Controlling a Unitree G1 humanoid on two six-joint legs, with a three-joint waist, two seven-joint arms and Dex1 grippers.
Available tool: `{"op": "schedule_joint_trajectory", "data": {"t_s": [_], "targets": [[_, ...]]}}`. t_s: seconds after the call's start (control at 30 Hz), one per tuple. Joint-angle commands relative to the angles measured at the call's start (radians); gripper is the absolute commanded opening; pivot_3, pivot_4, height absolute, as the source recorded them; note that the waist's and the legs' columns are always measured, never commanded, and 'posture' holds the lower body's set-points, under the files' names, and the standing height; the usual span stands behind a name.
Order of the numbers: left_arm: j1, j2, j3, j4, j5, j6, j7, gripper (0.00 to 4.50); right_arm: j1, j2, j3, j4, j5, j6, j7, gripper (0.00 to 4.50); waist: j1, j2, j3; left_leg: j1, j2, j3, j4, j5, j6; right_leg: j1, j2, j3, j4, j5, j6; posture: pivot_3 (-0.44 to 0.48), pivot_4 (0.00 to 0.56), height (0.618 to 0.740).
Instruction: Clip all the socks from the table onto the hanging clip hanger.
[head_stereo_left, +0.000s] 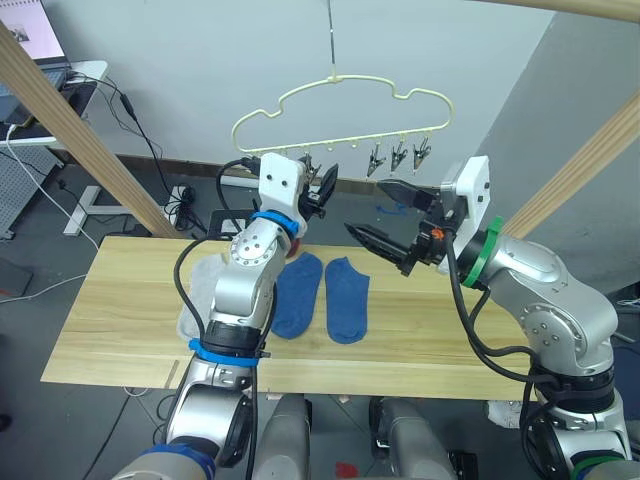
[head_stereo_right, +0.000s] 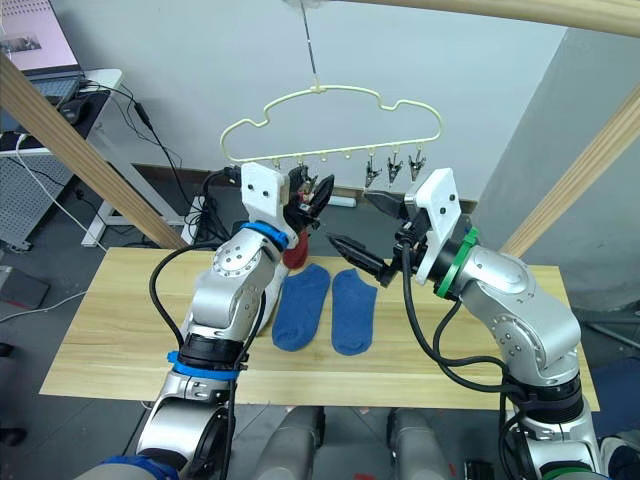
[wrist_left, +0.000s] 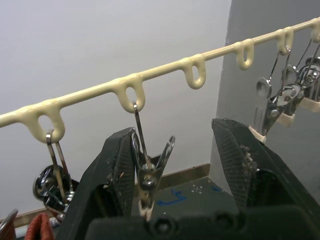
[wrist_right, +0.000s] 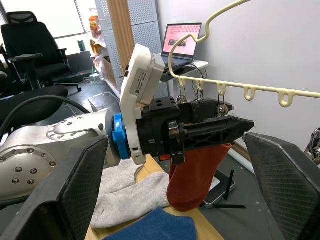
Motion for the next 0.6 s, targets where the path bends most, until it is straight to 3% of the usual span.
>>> {"op": "schedule_joint_trajectory", "data": {"t_s": [0.03,0.27,0.4,0.5,0.6], "targets": [[-0.020,-0.003,0.013,-0.012,0.015,-0.023,-0.001,2.64,-0.013,-0.006,-0.034,-0.038,0.029,0.000,-0.009,4.50,-0.001,0.000,0.000,0.000,0.000,0.000,0.000,0.000,0.000,0.000,0.000,0.000,0.000,0.000,0.000,0.121,0.275,0.740],[-0.038,0.002,0.031,0.013,0.017,-0.021,-0.004,2.64,-0.010,-0.007,-0.033,-0.042,0.049,0.017,-0.018,4.50,-0.010,0.000,0.000,0.000,0.000,0.000,0.001,0.000,0.000,0.000,0.000,0.000,0.001,0.000,0.000,0.126,0.281,0.740],[-0.044,0.003,0.048,0.016,0.001,-0.015,-0.018,1.84,-0.006,0.003,-0.032,-0.044,0.072,0.030,-0.028,4.50,-0.017,0.000,0.000,0.000,0.000,0.000,0.001,0.000,0.000,0.000,0.000,0.000,0.002,0.000,0.000,0.126,0.281,0.740],[-0.048,0.003,0.053,0.014,-0.002,-0.005,-0.021,0.90,-0.003,0.007,-0.028,-0.046,0.081,0.036,-0.035,4.50,-0.018,0.000,0.000,0.001,-0.001,0.000,0.002,0.000,0.000,-0.001,0.000,0.000,0.007,0.000,0.000,0.127,0.285,0.740],[-0.047,0.003,0.057,0.009,-0.005,0.005,-0.027,0.30,0.005,0.010,-0.022,-0.048,0.088,0.038,-0.046,4.50,-0.019,0.000,0.000,0.002,-0.001,0.000,0.002,0.000,0.000,-0.001,0.000,0.000,0.009,0.000,0.000,0.127,0.285,0.740]]}}
